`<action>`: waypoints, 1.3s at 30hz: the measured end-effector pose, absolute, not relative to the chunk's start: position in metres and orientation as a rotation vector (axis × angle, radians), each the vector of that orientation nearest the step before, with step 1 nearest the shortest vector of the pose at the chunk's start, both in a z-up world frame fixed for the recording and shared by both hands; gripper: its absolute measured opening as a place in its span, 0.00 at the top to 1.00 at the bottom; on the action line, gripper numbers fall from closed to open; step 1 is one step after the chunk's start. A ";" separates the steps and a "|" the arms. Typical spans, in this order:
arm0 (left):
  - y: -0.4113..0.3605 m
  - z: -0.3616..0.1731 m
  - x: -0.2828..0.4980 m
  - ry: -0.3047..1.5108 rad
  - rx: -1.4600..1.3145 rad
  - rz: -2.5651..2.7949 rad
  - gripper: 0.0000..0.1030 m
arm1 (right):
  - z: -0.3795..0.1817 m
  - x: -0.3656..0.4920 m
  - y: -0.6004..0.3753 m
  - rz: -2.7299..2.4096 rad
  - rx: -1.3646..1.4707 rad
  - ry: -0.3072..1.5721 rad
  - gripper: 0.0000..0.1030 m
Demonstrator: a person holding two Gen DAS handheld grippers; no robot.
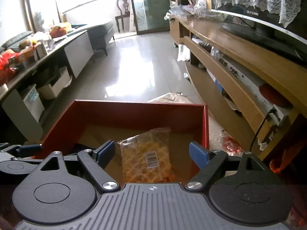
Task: Organize snacks
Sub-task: 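Open both tools to release the packets into the red box, then grasp the white noodle-snack packet with the left tool while the right tool grasps the white-red strip packet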
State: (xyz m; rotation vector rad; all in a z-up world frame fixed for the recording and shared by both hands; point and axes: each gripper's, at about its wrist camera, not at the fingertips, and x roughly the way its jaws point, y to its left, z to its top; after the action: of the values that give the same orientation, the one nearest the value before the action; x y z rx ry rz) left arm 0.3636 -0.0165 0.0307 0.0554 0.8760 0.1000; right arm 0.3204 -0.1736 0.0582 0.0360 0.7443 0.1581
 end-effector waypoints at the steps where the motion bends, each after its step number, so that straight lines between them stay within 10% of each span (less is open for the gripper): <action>1: -0.016 0.033 0.361 0.872 0.051 0.097 0.17 | 0.060 0.318 -0.173 0.157 0.038 0.741 0.14; 39: 0.058 -0.002 0.239 1.031 0.043 0.046 0.17 | 0.051 0.169 -0.138 0.243 0.084 0.883 0.12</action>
State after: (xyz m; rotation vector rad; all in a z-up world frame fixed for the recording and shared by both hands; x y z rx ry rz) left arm 0.2386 0.0583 -0.0017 0.0428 1.0313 0.0463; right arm 0.1692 -0.1382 0.0509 0.0836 0.8828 0.2431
